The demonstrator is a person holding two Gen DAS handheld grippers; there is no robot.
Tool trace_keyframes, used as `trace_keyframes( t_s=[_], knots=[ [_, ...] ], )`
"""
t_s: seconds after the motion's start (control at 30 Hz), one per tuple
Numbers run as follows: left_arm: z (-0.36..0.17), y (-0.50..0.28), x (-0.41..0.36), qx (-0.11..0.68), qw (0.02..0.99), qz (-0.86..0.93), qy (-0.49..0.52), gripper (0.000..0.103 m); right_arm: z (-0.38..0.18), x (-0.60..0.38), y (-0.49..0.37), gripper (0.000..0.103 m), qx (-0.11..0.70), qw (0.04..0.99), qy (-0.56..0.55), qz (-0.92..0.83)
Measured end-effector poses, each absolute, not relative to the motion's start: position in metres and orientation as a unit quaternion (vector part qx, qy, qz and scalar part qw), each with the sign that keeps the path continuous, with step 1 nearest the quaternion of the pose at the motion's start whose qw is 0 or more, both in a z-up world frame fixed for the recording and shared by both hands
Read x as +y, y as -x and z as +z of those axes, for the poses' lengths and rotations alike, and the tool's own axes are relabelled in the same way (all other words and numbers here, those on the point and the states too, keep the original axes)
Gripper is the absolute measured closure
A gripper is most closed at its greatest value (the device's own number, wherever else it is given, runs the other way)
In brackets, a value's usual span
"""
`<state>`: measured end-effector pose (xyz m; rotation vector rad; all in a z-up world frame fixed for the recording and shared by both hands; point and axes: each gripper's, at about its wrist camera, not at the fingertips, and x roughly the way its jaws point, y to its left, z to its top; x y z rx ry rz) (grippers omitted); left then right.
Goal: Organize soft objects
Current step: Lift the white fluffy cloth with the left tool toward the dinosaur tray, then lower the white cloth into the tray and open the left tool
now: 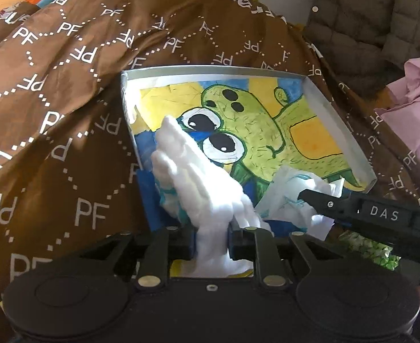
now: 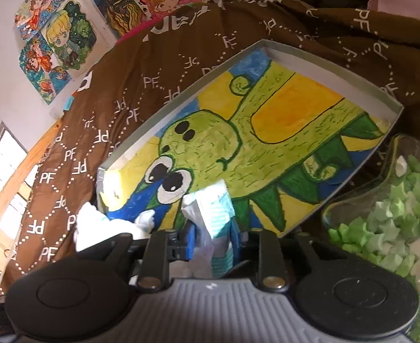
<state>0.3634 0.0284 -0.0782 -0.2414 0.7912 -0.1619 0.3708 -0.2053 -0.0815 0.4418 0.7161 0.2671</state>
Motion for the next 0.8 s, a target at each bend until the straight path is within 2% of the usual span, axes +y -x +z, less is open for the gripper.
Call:
trace_keyframes(
  t_s=[0.1,0.17,0.2,0.27,0.33,0.4,0.57,0.8],
  knots=[
    [-0.075,-0.36,0.025,0.38,0.916,-0.069,0.105,0.071,-0.079,-0.205,-0.369,0.064,0.346,0.908,-0.2,0.127],
    [-0.072,-0.357,0.023,0.377,0.919,-0.059,0.097,0.058,-0.076,-0.204,-0.367,0.058,0.346,0.909,-0.193,0.129],
    [-0.07,-0.354,0.023,0.374,0.921,-0.055,0.094,0.056,-0.074,-0.204,-0.366,0.055,0.346,0.91,-0.189,0.13],
    [-0.066,-0.35,0.021,0.369,0.924,-0.054,0.09,0.045,-0.069,-0.204,-0.361,0.039,0.34,0.913,-0.18,0.134],
    [-0.06,-0.345,0.02,0.361,0.927,-0.05,0.087,0.038,-0.062,-0.204,-0.355,0.035,0.331,0.918,-0.171,0.135],
    [-0.054,-0.339,0.019,0.353,0.931,-0.044,0.082,0.034,-0.055,-0.207,-0.35,0.032,0.325,0.92,-0.171,0.138],
    [-0.04,-0.321,0.01,0.329,0.943,-0.027,0.047,0.021,-0.04,-0.218,-0.341,0.016,0.31,0.925,-0.176,0.134],
    [-0.033,-0.313,0.002,0.324,0.946,-0.01,0.019,0.02,-0.049,-0.222,-0.351,0.015,0.309,0.925,-0.173,0.137]
  ],
)
